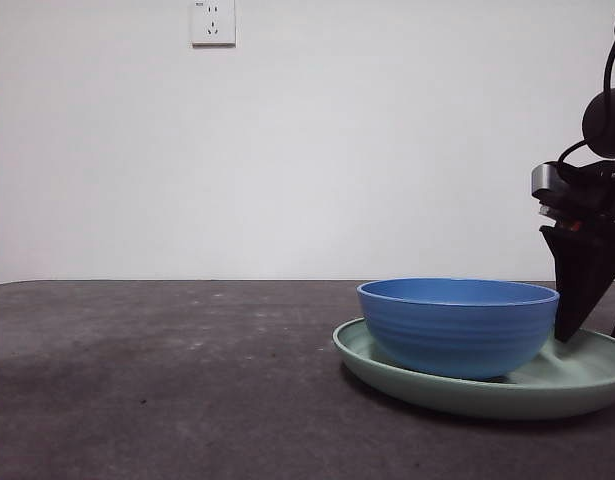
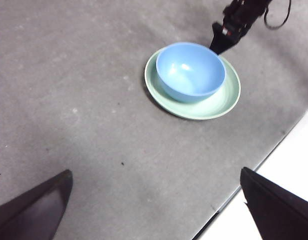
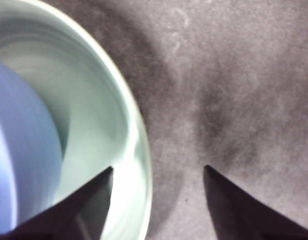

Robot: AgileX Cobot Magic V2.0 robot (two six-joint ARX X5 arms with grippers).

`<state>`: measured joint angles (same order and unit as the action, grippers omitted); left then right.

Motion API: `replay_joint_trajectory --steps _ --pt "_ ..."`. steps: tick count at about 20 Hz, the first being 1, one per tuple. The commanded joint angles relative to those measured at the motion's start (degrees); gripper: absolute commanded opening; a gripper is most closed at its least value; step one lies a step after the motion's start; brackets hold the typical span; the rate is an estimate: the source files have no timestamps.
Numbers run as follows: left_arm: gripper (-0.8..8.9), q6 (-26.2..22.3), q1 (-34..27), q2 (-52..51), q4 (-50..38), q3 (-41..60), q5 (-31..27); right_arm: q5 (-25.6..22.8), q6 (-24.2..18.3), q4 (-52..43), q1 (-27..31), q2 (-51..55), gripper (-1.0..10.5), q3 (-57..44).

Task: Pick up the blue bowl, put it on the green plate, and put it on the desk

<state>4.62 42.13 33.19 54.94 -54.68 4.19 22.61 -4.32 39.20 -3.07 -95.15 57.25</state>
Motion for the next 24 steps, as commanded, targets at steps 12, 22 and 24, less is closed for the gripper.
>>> replay_joint_trajectory --steps 12,22,24 --pt "6.25 2.34 0.48 0.11 -0.61 -0.59 -0.35 3.13 -1.01 -1.66 -0.22 -3.34 0.1 0.87" --pt "6.25 2.34 0.48 0.11 -0.63 -0.59 -0.35 11.06 2.78 8.74 -1.18 -3.28 0.1 13.53" --pt "6.26 2.34 0.48 0.11 -0.63 -0.59 -0.35 11.08 4.52 9.38 -2.82 -3.28 0.1 16.37"
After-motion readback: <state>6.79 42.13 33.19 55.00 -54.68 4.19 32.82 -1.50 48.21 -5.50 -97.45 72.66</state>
